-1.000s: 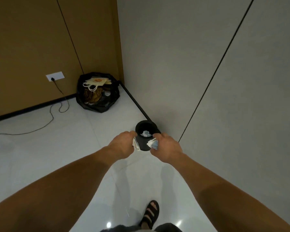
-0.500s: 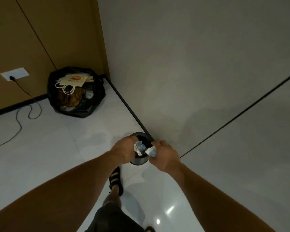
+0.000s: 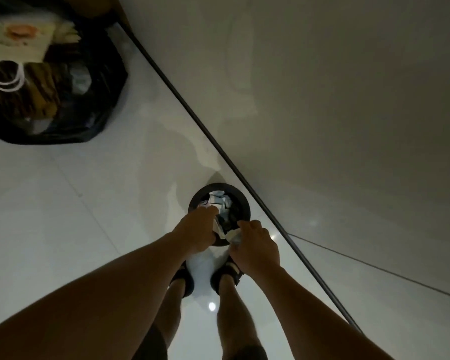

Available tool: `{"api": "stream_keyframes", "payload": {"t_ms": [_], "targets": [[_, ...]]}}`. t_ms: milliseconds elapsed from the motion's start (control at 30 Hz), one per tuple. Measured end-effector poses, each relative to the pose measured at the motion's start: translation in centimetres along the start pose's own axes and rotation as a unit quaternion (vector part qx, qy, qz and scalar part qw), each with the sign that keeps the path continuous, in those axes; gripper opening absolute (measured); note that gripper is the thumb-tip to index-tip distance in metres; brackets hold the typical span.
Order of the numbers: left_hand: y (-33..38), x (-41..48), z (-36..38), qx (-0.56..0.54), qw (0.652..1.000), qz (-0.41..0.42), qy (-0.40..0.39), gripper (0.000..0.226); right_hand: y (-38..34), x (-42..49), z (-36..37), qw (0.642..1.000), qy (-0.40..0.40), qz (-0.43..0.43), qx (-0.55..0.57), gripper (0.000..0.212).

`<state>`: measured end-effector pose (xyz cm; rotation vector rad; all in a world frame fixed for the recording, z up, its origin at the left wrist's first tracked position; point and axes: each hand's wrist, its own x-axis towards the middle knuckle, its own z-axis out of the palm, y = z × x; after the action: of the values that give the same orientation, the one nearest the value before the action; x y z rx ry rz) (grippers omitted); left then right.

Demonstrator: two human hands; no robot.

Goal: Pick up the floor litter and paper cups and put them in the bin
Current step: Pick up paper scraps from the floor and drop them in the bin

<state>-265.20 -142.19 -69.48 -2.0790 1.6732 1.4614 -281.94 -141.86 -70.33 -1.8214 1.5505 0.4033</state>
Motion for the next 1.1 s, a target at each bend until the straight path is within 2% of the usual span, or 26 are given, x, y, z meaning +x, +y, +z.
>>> {"api": "stream_keyframes", "payload": {"t_ms": [100, 200, 333, 433, 600, 733, 900, 1100], "targets": [[-1.7, 5.6, 2.6, -0.023, 1.0, -0.008, -0.01, 0.062, 1.6, 5.5, 3.6, 1.0, -0.012, 0.006, 0.02, 0.056], [-3.5, 8.2, 4.0, -0.02, 0.999, -0.029, -0.015, 0.074, 2.7, 8.5, 6.1, 0.997, -0.055, -0.008, 0.06, 0.075], [-5.2, 7.5, 4.0, 0.012, 0.996, -0.083, -0.044, 0.076, 3.4, 8.7, 6.5, 0.996, -0.074, -0.005, 0.052, 0.08], [-4.1, 5.4, 1.8, 0.026, 0.995, -0.088, -0.042, 0.075, 2.5, 6.8, 3.9, 0.995, -0.076, -0.01, 0.058, 0.08], [0.5, 1.9, -3.9, 0.058, 0.998, -0.02, -0.001, 0.075, -0.4, 3.7, -2.6, 0.999, -0.039, -0.019, 0.004, 0.08], [4.2, -1.3, -8.0, 0.13, 0.99, 0.053, 0.014, 0.069, -3.0, 0.3, -7.9, 1.0, 0.009, -0.008, -0.009, 0.082], [7.5, -6.6, -12.5, 0.217, 0.969, 0.118, -0.004, 0.067, -5.1, -6.3, -13.3, 0.992, 0.081, 0.079, 0.046, 0.087], [12.4, -13.3, -13.9, 0.301, 0.932, 0.199, -0.04, 0.069, -6.1, -17.5, -14.3, 0.966, 0.147, 0.177, 0.115, 0.085]]}}
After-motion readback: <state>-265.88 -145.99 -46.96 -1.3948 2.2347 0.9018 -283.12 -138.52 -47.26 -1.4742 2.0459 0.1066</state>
